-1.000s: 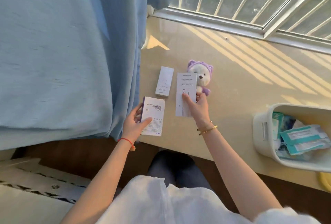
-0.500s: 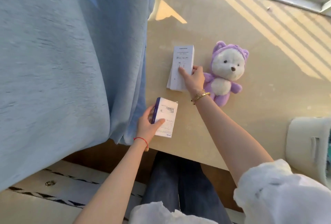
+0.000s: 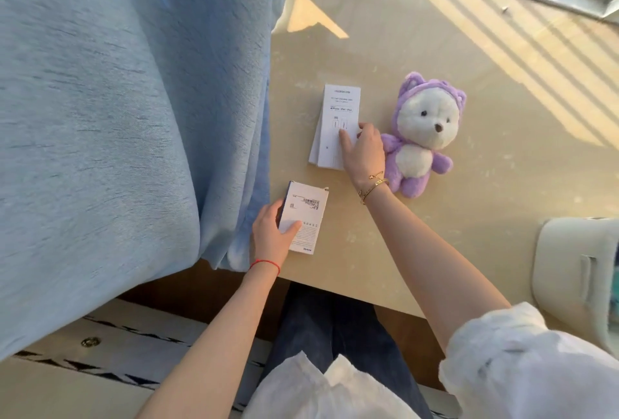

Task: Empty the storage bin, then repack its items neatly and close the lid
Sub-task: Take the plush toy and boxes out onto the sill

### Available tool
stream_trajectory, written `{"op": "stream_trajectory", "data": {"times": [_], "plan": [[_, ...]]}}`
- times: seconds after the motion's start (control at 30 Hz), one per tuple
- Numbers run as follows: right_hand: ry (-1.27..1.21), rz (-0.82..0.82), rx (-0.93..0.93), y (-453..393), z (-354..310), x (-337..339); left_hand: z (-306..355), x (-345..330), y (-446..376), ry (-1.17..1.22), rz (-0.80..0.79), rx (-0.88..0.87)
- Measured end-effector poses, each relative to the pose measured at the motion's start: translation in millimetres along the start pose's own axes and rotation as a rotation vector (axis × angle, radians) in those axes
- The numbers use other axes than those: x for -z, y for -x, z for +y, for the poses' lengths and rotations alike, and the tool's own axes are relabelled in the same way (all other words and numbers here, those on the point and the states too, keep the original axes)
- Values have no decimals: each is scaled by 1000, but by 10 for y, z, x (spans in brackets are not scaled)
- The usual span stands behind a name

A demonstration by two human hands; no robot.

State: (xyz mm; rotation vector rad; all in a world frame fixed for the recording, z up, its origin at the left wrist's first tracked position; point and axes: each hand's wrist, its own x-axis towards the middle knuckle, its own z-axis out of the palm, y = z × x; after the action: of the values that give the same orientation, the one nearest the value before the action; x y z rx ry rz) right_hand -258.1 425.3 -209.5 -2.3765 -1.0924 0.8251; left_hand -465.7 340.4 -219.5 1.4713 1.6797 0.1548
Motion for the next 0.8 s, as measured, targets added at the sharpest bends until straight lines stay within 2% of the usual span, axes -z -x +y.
{"op": "stream_trajectory", "data": {"times": [0.17, 0.33, 0.57, 0.8], "plan": [[102, 25, 176, 375, 84, 424, 143, 185, 107, -72, 11, -47], [179, 56, 332, 1042, 357, 1059, 427, 506, 381, -193, 67, -238], [219, 109, 355, 1950, 873, 1849, 921, 729, 964, -336, 66, -491], [198, 213, 325, 2548, 1506, 2577, 1403, 433, 1642, -338, 91, -681]]}}
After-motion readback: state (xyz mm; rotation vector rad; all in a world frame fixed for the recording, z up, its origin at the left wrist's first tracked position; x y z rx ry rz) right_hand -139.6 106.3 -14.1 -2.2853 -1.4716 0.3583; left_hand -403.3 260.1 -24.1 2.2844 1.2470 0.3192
